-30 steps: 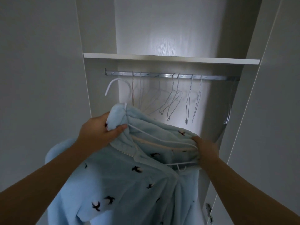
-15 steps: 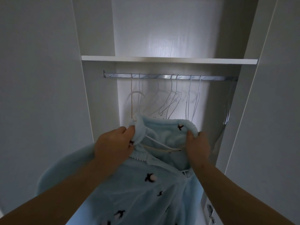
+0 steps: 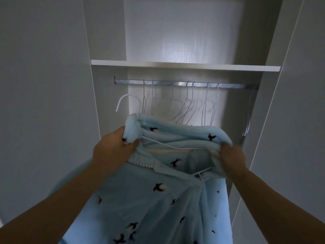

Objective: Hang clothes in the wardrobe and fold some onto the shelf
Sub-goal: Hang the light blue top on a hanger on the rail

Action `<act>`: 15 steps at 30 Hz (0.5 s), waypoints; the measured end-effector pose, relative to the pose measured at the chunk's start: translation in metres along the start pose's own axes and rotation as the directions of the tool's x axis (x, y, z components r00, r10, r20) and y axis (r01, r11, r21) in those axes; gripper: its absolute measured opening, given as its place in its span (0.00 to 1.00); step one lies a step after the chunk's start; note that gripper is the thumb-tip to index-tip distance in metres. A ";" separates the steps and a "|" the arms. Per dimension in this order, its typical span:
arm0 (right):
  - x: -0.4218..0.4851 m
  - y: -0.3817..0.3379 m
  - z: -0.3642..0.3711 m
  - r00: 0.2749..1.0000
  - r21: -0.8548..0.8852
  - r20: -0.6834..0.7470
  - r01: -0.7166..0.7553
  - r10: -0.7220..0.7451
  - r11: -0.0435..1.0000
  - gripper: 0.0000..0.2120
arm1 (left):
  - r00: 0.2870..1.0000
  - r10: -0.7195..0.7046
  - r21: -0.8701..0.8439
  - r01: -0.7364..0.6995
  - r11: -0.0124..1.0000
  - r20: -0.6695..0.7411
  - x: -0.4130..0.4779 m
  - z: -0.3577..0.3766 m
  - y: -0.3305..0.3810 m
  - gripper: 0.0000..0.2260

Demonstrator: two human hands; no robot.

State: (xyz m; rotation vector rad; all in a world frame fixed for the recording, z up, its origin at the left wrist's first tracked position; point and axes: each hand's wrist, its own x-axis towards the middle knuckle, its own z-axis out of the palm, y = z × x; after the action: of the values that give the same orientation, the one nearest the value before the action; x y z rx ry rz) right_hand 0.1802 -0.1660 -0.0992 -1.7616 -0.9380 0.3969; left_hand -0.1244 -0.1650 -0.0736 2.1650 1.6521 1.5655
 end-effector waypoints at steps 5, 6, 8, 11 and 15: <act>0.003 0.014 0.002 0.995 -0.005 0.055 -0.084 0.084 0.996 0.21 | 0.997 0.019 -0.231 -0.003 0.973 0.068 -0.009 -0.004 0.004 0.08; 0.003 0.014 0.001 0.994 0.027 0.053 -0.101 0.099 0.995 0.21 | 0.992 -0.002 -0.251 0.034 0.967 0.126 -0.009 -0.007 0.001 0.08; 0.001 0.013 -0.001 0.988 0.120 0.073 -0.142 0.134 0.982 0.20 | 0.952 -0.066 -0.276 0.152 0.949 0.298 -0.006 -0.018 -0.006 0.07; -0.006 0.008 -0.002 0.953 0.256 0.208 -0.269 0.219 0.928 0.18 | 0.874 -0.091 -0.399 0.307 0.864 0.477 -0.004 -0.031 -0.018 0.07; -0.009 0.008 -0.003 0.913 0.237 0.301 -0.352 0.275 0.906 0.18 | 0.880 -0.130 -0.471 0.363 0.804 0.456 -0.008 -0.033 -0.026 0.07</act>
State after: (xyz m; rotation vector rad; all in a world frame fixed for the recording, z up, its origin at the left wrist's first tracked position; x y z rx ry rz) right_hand 0.1795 -0.1754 -0.1063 -1.6144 -0.7263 0.9505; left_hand -0.1651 -0.1761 -0.0760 1.7231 1.1236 1.2048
